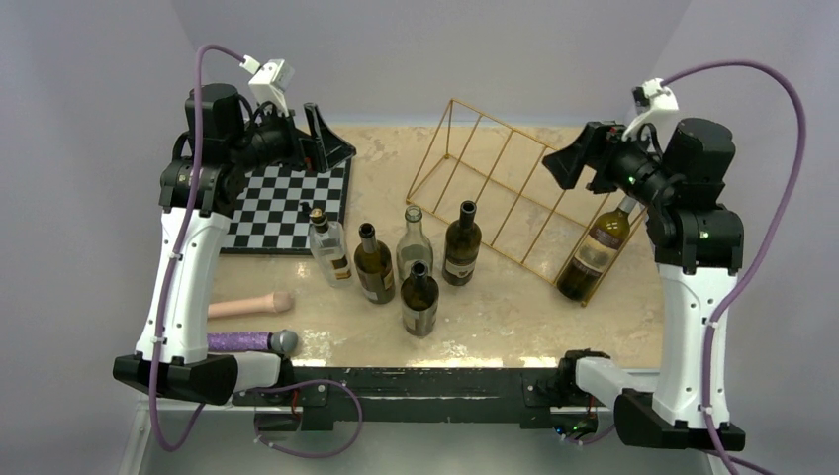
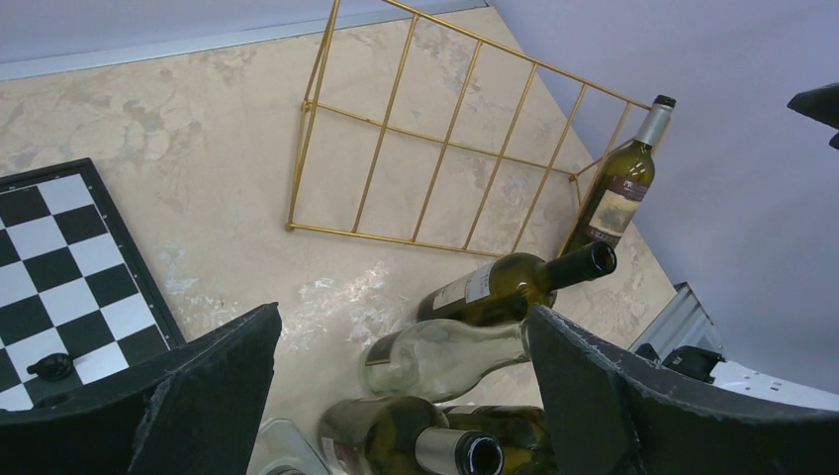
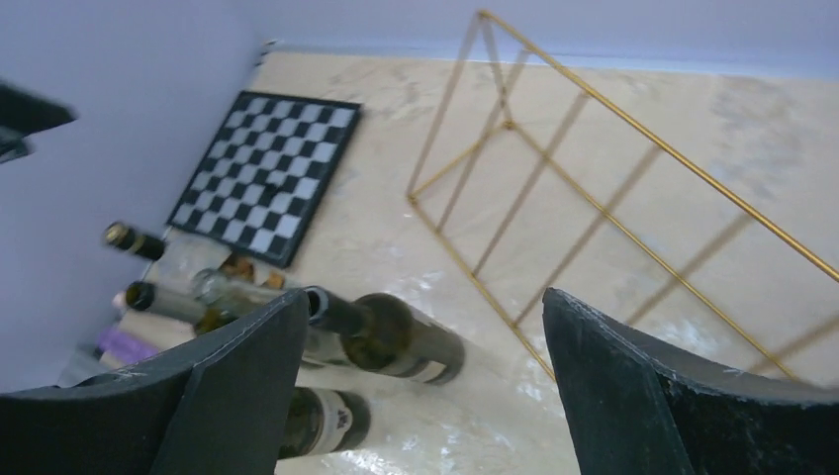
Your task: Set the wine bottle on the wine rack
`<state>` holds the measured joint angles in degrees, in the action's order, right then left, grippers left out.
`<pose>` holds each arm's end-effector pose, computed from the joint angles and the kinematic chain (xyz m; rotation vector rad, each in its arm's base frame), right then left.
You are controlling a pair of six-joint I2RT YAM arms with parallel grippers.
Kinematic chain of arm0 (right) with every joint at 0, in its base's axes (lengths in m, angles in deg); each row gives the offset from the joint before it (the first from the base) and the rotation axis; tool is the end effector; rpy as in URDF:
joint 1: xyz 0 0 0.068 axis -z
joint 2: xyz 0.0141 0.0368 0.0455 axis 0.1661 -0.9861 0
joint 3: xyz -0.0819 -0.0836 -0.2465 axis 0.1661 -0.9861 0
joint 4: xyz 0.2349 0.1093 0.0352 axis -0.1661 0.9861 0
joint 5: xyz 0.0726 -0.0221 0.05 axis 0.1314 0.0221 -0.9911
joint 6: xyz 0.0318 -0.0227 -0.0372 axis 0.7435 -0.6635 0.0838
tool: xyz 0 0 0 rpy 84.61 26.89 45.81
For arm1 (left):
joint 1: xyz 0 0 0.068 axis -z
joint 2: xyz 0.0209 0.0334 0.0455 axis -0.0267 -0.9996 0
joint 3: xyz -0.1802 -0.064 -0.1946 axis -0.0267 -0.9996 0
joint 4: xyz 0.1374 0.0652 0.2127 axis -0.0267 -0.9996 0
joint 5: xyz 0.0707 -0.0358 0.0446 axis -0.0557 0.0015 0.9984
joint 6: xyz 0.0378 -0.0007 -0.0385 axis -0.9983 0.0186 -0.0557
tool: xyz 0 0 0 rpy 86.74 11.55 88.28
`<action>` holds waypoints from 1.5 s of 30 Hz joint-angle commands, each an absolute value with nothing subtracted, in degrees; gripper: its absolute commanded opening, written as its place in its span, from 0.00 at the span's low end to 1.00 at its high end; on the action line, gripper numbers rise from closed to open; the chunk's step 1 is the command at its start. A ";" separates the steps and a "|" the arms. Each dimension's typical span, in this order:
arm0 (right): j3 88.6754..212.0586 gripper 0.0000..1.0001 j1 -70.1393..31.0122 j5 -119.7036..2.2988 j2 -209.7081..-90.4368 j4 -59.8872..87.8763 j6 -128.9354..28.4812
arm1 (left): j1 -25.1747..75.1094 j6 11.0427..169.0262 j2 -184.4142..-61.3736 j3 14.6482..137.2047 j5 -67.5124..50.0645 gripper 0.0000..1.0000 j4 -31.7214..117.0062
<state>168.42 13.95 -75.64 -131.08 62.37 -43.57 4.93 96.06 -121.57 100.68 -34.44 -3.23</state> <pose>0.1757 0.0014 0.4945 -0.0055 1.8768 0.5103 0.2431 -0.0474 0.4808 0.2156 1.9521 -0.8500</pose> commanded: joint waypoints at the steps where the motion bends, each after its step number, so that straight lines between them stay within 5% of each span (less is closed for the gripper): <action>1: 173.34 0.92 7.43 -87.54 -134.33 63.04 -48.37 | 5.20 97.57 -120.60 102.39 -36.51 0.98 -0.19; 13: 155.83 0.84 -12.79 -69.69 -126.91 48.84 -51.90 | 5.16 100.30 -118.69 101.19 -34.65 0.98 2.09; 25: 143.17 0.88 -22.98 -59.36 -129.61 37.18 -50.47 | 5.20 102.27 -119.62 100.91 -32.74 0.96 1.52; 37: 135.65 0.59 -30.01 -44.95 -132.69 27.47 -48.41 | 5.21 102.38 -119.87 101.12 -32.03 0.95 0.20; 42: 135.26 0.58 -30.50 -42.41 -133.67 28.36 -49.10 | 5.15 102.20 -119.99 101.27 -31.75 0.95 -0.10; 45: 135.52 0.49 -30.66 -42.57 -134.21 28.42 -50.08 | 5.17 102.10 -120.00 101.63 -31.84 0.95 -0.15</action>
